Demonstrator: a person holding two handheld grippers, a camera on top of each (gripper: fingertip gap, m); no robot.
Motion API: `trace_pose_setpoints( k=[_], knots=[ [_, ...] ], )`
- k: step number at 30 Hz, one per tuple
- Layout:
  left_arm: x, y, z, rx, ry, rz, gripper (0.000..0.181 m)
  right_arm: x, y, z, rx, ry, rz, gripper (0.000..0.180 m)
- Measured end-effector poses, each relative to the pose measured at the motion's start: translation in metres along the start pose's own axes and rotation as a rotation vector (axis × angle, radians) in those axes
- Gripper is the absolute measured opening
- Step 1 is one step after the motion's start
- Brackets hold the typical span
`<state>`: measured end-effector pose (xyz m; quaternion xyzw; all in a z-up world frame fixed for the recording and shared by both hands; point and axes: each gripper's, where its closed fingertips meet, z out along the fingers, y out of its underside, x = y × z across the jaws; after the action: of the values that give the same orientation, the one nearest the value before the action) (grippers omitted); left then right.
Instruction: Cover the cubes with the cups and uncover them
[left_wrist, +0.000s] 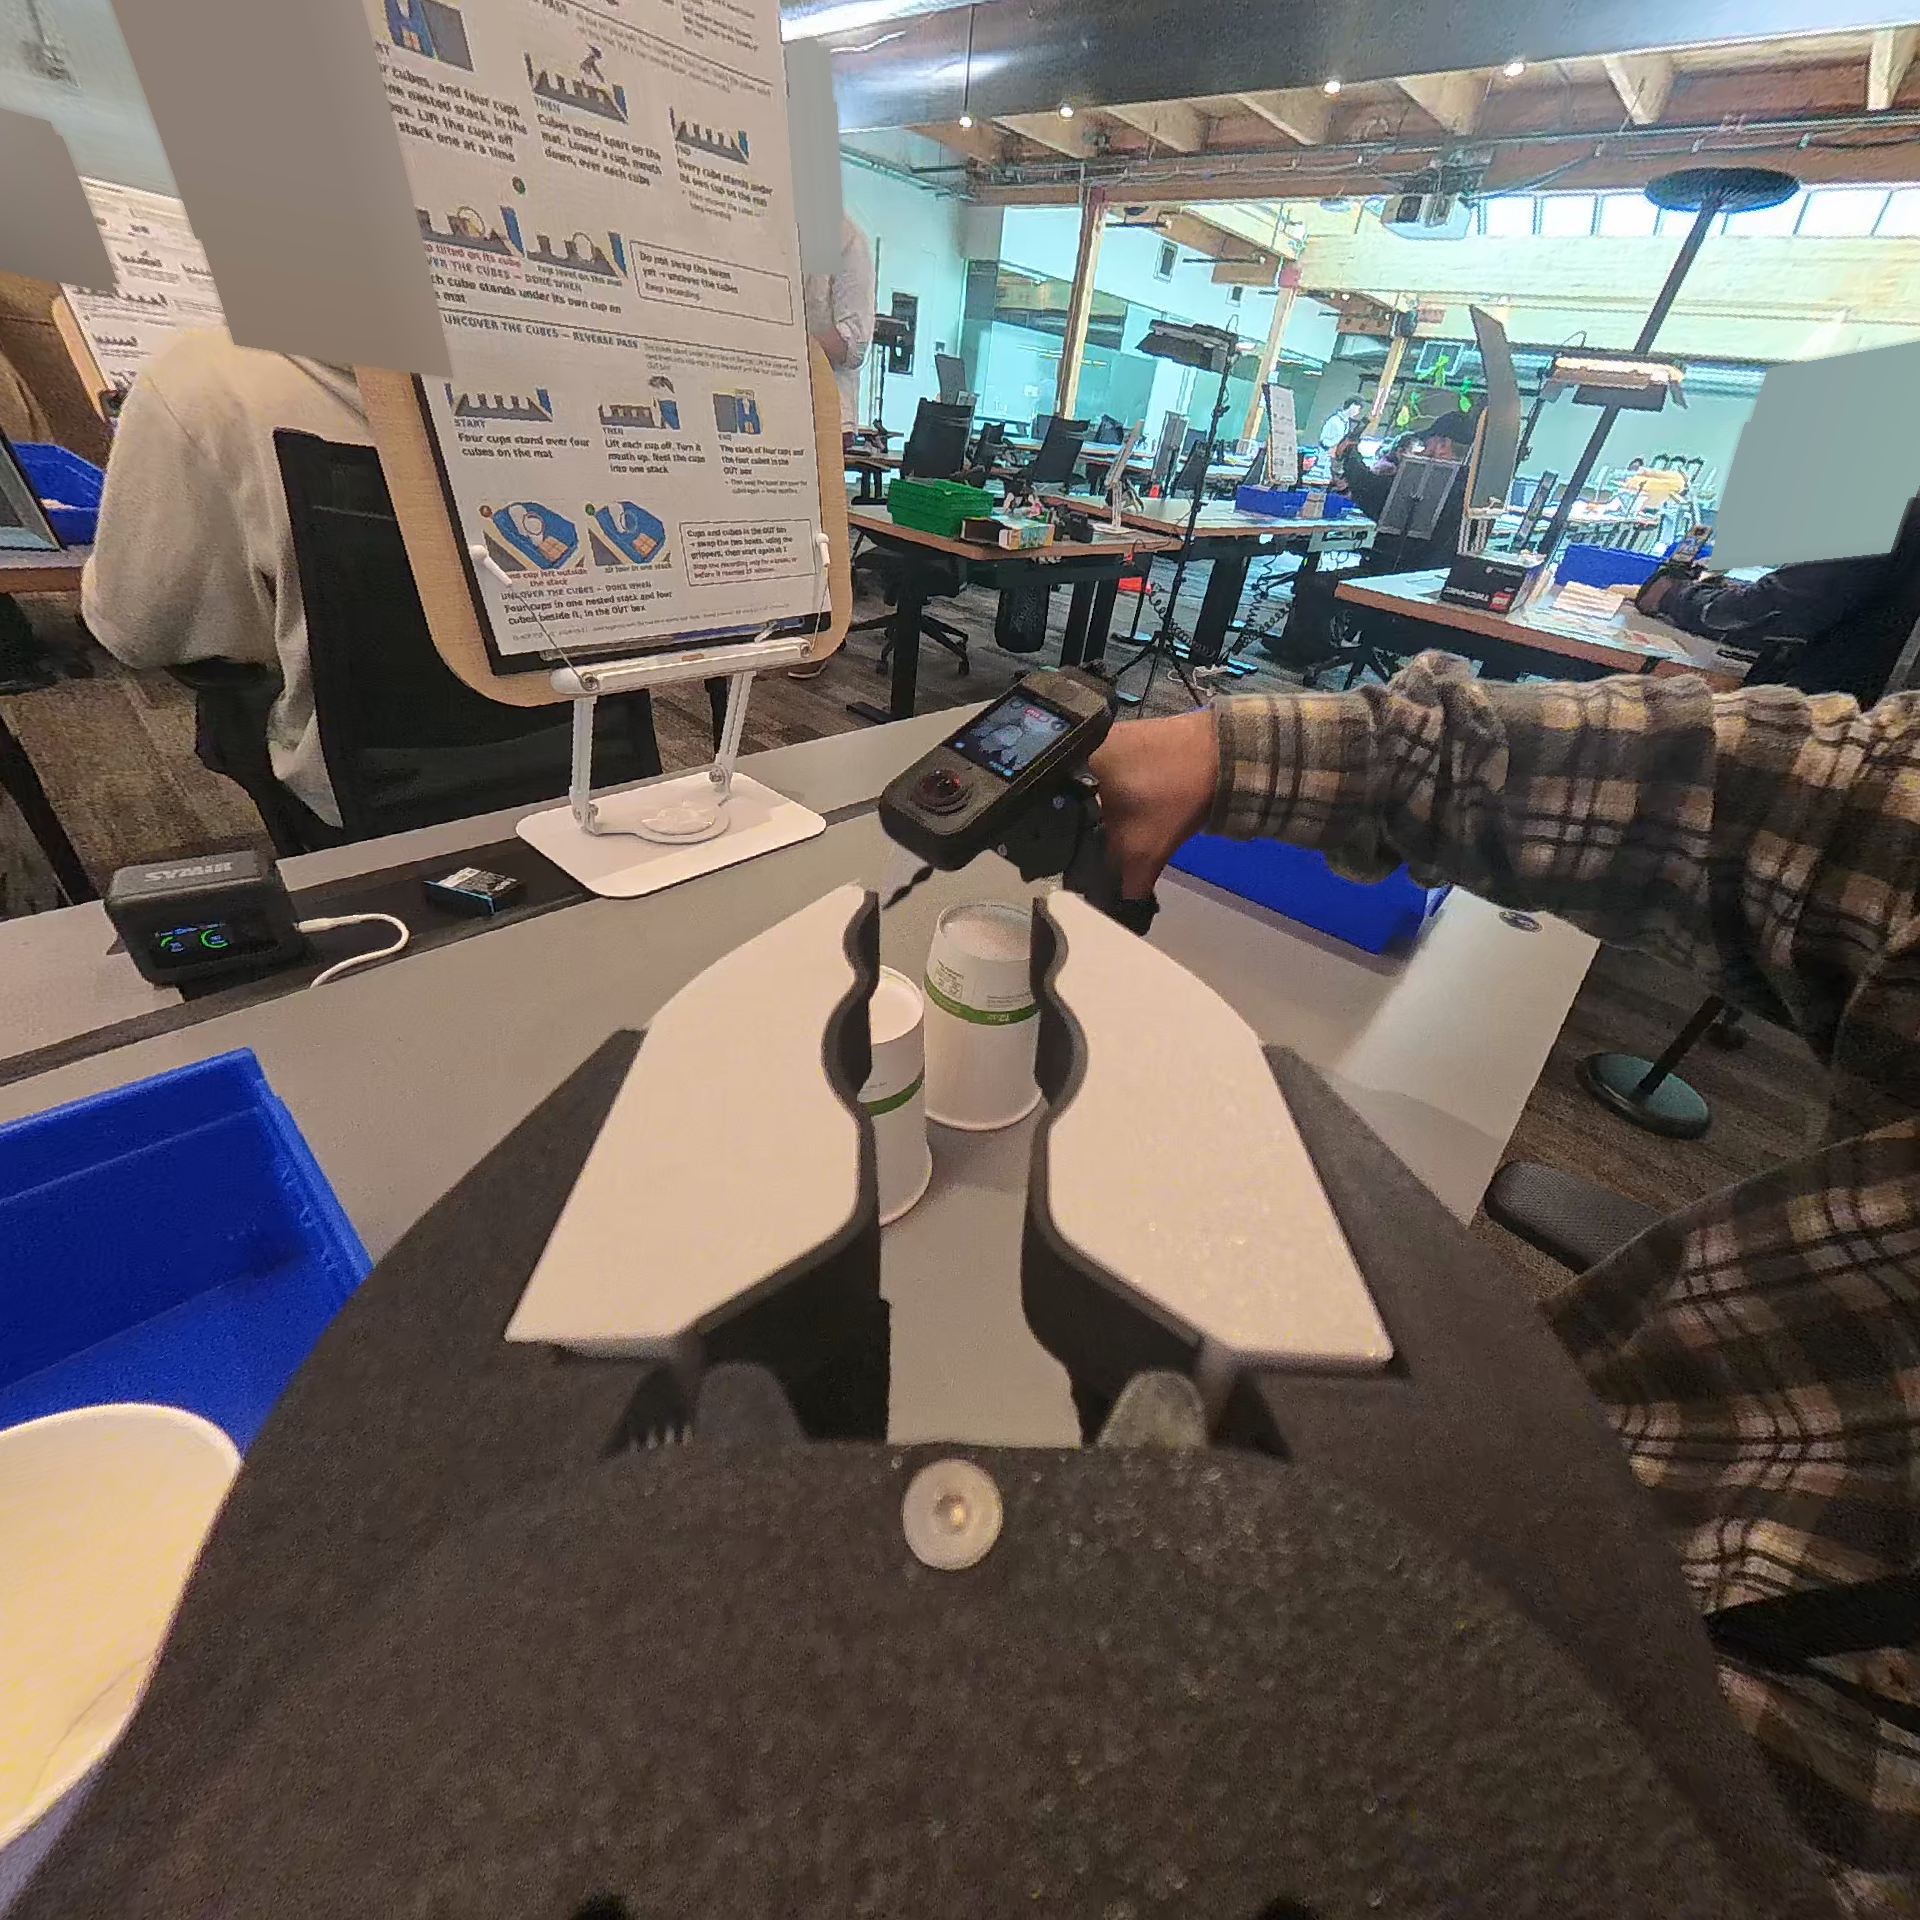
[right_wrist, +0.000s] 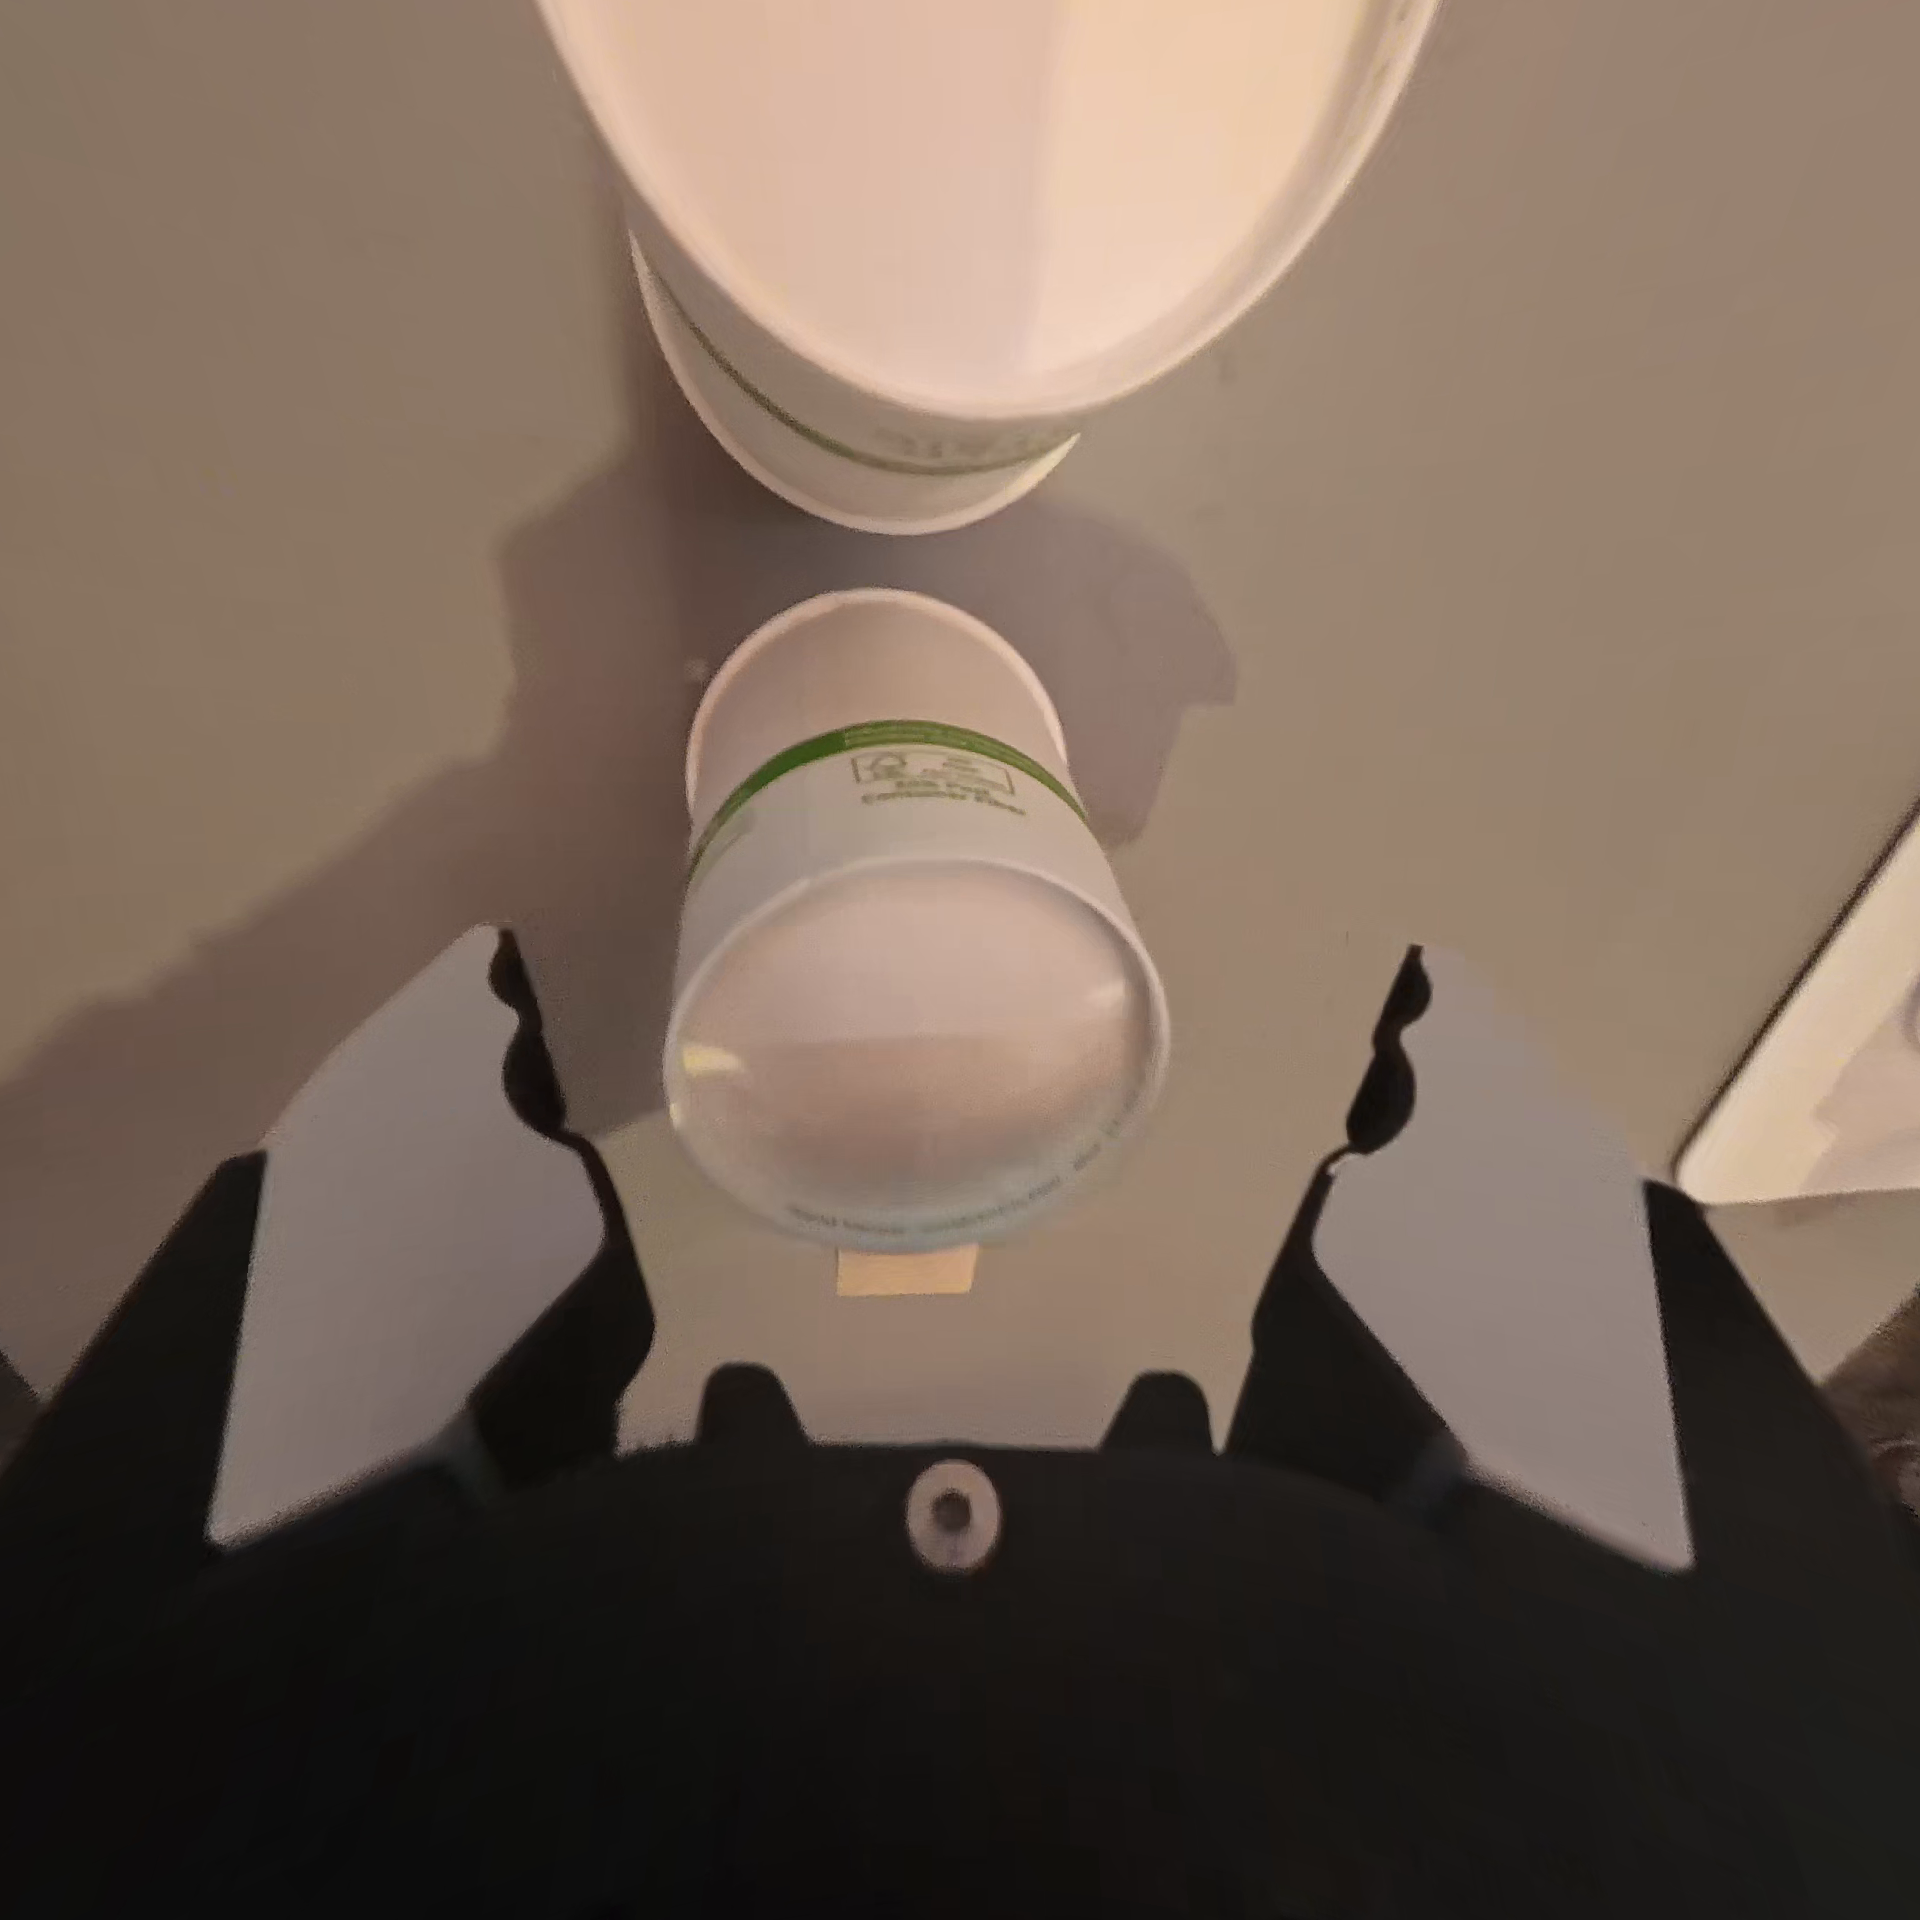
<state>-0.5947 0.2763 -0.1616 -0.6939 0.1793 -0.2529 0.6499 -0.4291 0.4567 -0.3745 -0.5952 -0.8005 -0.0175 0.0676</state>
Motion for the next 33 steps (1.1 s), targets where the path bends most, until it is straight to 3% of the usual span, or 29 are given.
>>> trace_pose_setpoints(
  k=[1, 10, 16, 19, 21, 24, 28, 33],
  knots=[
    [0.0, 0.0, 0.0, 0.0, -0.002, 0.001, 0.027, 0.001, -0.001, -0.006, 0.017, 0.014, -0.006, 0.146],
    [-0.004, 0.004, 0.004, -0.016, -0.015, -0.002, 0.027, -0.024, -0.011, -0.098, 0.277, 0.059, -0.002, 0.146],
    [-0.007, 0.008, 0.008, -0.034, -0.032, 0.006, 0.027, -0.058, 0.003, -0.196, 0.756, 0.229, 0.175, 0.146],
    [-0.007, 0.013, 0.013, -0.051, -0.028, 0.001, 0.027, -0.084, 0.027, -0.224, 1.054, 0.3, 0.304, 0.144],
    [-0.007, 0.018, 0.018, -0.074, -0.03, 0.007, 0.027, -0.107, 0.045, -0.227, 1.252, 0.328, 0.362, 0.139],
    [-0.012, 0.025, 0.023, -0.126, -0.073, 0.042, 0.028, -0.14, 0.073, -0.207, 1.414, 0.326, 0.457, 0.133],
    [-0.034, 0.04, 0.02, -0.21, -0.182, 0.081, 0.028, -0.17, 0.107, -0.168, 1.471, 0.334, 0.588, 0.132],
    [-0.077, 0.065, -0.007, -0.476, -0.275, 0.11, 0.029, -0.186, 0.14, -0.15, 1.48, 0.384, 0.661, 0.13]
  ],
)
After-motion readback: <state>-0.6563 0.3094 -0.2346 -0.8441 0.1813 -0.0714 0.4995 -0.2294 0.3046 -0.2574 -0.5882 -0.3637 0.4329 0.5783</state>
